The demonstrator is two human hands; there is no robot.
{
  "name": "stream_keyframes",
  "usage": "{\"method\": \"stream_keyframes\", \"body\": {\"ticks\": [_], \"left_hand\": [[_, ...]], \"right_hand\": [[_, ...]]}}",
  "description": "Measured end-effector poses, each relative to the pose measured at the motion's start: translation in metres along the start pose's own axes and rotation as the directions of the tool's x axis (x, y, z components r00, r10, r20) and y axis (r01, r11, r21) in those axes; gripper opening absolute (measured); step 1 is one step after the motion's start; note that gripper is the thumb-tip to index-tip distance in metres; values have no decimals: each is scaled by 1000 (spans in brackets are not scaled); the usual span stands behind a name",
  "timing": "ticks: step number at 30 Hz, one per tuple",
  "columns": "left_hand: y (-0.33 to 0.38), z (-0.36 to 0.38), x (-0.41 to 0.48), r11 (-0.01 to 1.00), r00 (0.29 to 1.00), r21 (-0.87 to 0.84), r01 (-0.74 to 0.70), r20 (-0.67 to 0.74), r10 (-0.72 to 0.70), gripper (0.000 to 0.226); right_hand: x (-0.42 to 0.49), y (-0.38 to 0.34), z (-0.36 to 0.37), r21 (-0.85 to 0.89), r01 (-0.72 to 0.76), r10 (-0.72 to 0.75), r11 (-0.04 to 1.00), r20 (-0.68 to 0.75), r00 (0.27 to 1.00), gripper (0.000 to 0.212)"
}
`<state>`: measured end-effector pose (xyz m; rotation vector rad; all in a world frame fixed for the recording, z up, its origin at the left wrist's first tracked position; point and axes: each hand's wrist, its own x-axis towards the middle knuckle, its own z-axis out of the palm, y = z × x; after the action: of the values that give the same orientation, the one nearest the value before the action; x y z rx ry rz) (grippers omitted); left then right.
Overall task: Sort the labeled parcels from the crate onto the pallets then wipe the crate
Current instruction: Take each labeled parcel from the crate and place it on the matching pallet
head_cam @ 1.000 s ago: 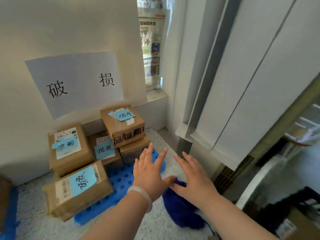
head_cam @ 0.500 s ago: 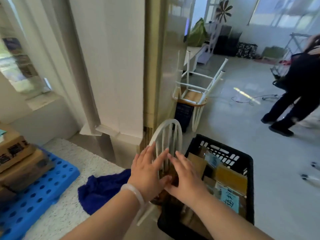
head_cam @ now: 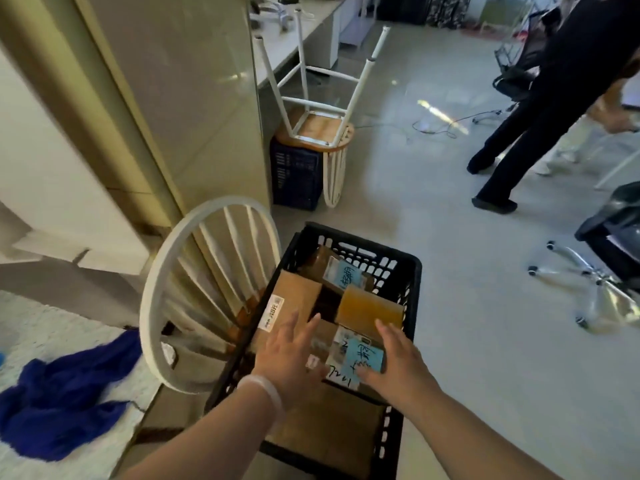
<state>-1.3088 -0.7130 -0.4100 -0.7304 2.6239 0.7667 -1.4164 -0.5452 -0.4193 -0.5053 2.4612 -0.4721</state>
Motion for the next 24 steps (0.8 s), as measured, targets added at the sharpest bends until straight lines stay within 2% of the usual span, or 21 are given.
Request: {"method": "stream_keyframes", "body": {"ticks": [5,8,11,15,17,20,24], "left_hand": [[12,18,28,997,998,-38,60,27,-59,82],[10,14,44,979,988,-132,153,22,-151,82],[3,13,53,967,975,-120,223,8,-223,81],[6,14,63,959,970,-144,243,25,-242,81],[15,15,72,963,973,-145,229,39,-226,82],[31,22,96,978,987,-139,158,60,-151,81],[53,39,129,979,991,-178,100,107,-82,83]], "right_hand": [[26,13,0,47,-10,8,999,42,999,94],[43,5,-2,95,49,-56,994,79,995,91],[60,-11,-1,96,104,-114,990,101,988,90],[80,-19,-5,116,107,-115,987,68,991,89],[88,-12,-11,109,78,-80,991,15,997,89],[100,4,-20,155,-44,49,987,-26,998,85],[114,21,-26,393,-255,266,884,25,964,78]]}}
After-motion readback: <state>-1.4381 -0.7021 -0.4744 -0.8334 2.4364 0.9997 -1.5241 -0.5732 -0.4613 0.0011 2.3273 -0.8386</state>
